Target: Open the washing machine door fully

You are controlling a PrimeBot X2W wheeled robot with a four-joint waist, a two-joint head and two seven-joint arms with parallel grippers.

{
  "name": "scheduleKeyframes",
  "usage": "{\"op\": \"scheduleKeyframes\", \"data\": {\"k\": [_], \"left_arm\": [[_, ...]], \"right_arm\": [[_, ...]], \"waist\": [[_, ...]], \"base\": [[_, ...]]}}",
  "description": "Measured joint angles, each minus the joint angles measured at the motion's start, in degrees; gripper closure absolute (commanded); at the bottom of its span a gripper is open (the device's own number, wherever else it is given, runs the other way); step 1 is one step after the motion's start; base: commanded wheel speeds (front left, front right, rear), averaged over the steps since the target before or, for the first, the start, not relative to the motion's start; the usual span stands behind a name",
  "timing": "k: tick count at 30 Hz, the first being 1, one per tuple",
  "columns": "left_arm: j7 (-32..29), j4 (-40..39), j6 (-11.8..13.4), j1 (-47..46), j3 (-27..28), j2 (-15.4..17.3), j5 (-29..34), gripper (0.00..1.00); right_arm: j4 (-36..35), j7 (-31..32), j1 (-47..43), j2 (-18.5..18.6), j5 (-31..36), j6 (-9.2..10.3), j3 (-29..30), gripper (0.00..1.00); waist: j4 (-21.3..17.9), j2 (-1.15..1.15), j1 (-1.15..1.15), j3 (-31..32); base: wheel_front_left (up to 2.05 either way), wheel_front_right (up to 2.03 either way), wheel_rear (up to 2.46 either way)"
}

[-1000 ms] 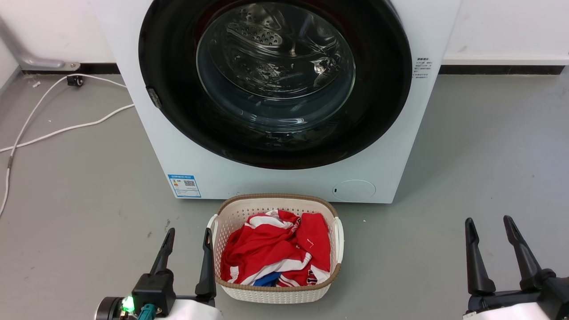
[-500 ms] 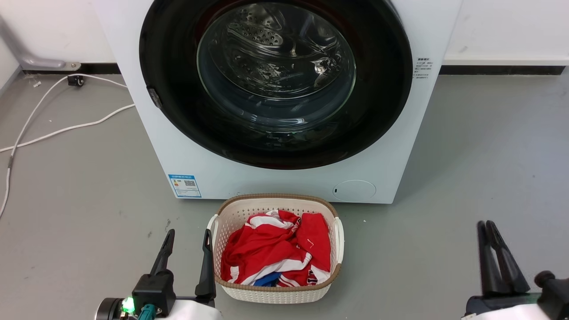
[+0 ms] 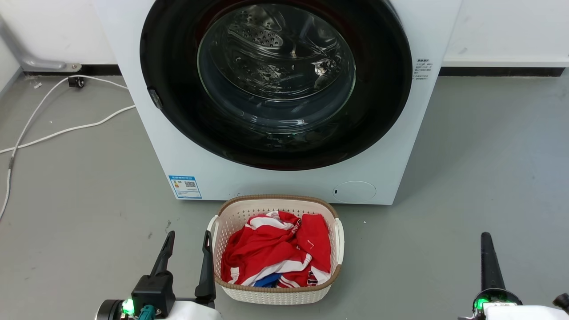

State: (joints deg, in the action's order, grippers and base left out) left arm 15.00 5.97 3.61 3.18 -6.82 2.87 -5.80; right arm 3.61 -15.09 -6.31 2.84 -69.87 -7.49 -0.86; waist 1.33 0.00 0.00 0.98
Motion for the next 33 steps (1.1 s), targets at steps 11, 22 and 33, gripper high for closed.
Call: {"op": "scheduleKeyframes", "data": {"k": [11, 22, 33], "left_arm": [[0.0, 0.1, 0.1, 0.0, 0.0, 0.0, -0.4, 0.00], [0.0, 0.0, 0.1, 0.0, 0.2, 0.0, -0.5, 0.00], [0.1, 0.2, 0.2, 0.0, 0.3, 0.0, 0.1, 0.00]], "right_arm": [[-6.5, 6.3, -1.3, 0.1, -24.9, 0.00, -3.3, 1.00], [-7.2, 17.2, -3.4, 0.3, -30.7, 0.00, 3.4, 1.00], [-6.8, 18.7, -3.4, 0.2, -29.1, 0.00, 3.4, 1.00]], "waist": [[0.1, 0.00, 0.00, 0.0], [0.1, 0.00, 0.00, -0.2], [0.2, 0.00, 0.00, -0.4]], "base": [[0.00, 0.00, 0.00], [0.00, 0.00, 0.00], [0.00, 0.00, 0.00]]}}
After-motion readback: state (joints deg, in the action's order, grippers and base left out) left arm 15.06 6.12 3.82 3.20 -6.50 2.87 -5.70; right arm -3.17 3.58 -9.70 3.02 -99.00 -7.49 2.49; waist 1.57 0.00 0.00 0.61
